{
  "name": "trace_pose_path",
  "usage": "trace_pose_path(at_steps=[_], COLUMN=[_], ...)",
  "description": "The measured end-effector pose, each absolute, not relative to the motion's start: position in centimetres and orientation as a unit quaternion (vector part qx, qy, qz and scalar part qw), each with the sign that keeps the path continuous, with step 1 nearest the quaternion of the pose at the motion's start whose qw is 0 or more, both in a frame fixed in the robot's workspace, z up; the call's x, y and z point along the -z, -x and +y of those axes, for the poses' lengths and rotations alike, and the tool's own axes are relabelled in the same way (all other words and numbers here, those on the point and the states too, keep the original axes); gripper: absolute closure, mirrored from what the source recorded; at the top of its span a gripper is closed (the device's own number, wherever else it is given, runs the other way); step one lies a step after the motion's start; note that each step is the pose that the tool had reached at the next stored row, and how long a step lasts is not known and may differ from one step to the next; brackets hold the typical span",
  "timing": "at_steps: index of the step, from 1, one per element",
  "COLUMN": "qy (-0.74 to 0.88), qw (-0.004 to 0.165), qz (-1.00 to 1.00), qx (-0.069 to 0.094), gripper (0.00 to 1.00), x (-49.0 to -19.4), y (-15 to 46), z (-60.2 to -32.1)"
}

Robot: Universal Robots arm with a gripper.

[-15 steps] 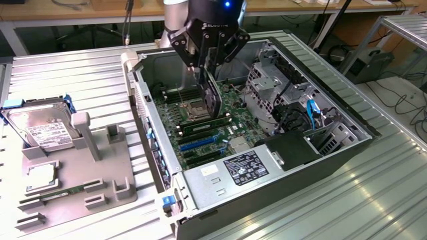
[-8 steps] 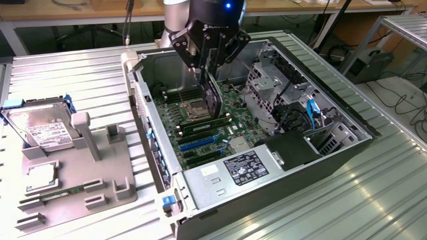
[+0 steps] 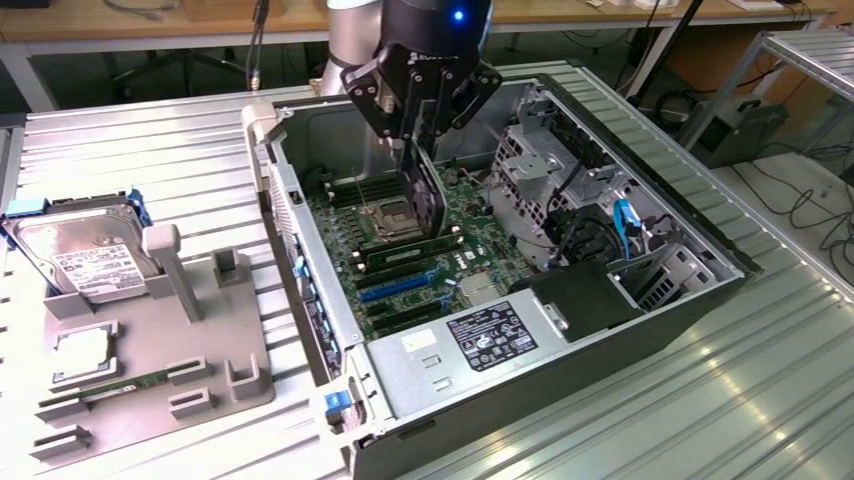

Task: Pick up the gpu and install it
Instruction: 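Pick up the gpu and move the gpu toward the slot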

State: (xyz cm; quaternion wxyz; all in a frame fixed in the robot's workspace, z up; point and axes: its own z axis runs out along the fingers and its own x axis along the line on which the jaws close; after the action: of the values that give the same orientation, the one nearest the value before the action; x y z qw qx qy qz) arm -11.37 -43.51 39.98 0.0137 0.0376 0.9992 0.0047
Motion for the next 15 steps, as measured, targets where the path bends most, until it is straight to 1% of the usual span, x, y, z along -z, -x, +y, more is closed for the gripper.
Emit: trace_pose_path(at_steps=[15], qy=[-0.038], qw=[0.014], qz=[0.999], qx=[-0.004], gripper=[0.74], x=[-39.32], y=[10.71], z=[-43.5])
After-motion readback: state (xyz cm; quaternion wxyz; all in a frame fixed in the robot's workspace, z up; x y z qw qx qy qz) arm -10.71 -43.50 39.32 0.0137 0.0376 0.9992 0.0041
